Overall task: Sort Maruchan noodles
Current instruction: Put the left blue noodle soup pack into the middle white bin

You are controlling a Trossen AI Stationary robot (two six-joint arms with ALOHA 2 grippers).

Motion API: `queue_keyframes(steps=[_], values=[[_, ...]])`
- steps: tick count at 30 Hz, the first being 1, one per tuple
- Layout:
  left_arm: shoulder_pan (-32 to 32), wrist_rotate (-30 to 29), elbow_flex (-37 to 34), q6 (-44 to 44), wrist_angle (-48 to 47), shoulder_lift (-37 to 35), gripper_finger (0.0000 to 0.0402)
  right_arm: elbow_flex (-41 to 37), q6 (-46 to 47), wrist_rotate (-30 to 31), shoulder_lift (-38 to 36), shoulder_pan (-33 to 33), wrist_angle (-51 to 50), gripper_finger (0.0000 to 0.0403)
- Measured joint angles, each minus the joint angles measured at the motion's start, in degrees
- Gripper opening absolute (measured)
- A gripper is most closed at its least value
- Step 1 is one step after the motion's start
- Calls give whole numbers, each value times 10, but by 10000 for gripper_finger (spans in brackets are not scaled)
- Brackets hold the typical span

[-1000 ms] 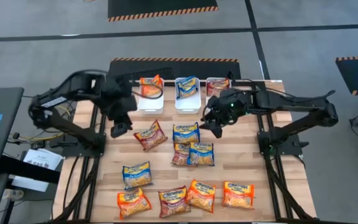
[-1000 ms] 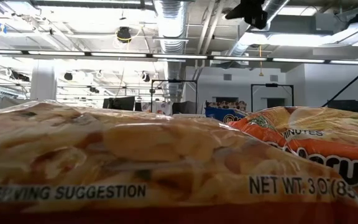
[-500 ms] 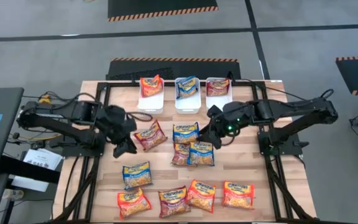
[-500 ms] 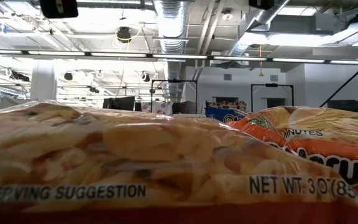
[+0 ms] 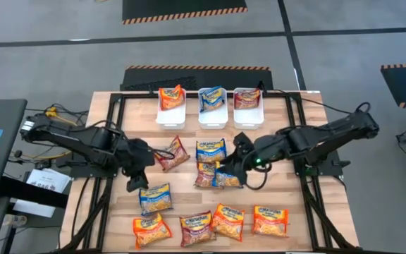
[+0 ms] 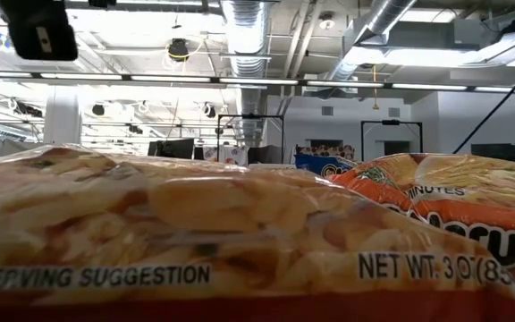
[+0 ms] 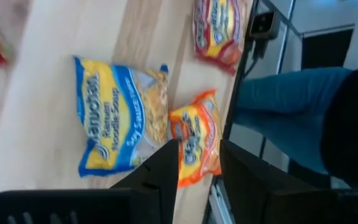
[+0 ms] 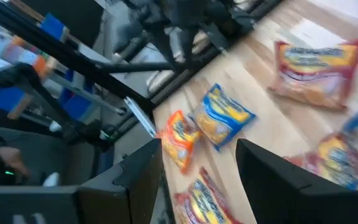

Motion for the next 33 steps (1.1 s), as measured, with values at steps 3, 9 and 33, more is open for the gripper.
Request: queue_keyframes(steps=[3, 9, 33], values=[[0, 29, -20, -6, -2, 0, 111, 1, -12, 1, 35, 4, 48, 233], [-3, 53, -67, -22, -9, -3, 119, 1, -15, 0, 120, 2, 186, 233], [-182, -116, -234, -423, 88, -116, 119, 86, 138, -108, 377, -42, 317, 233]])
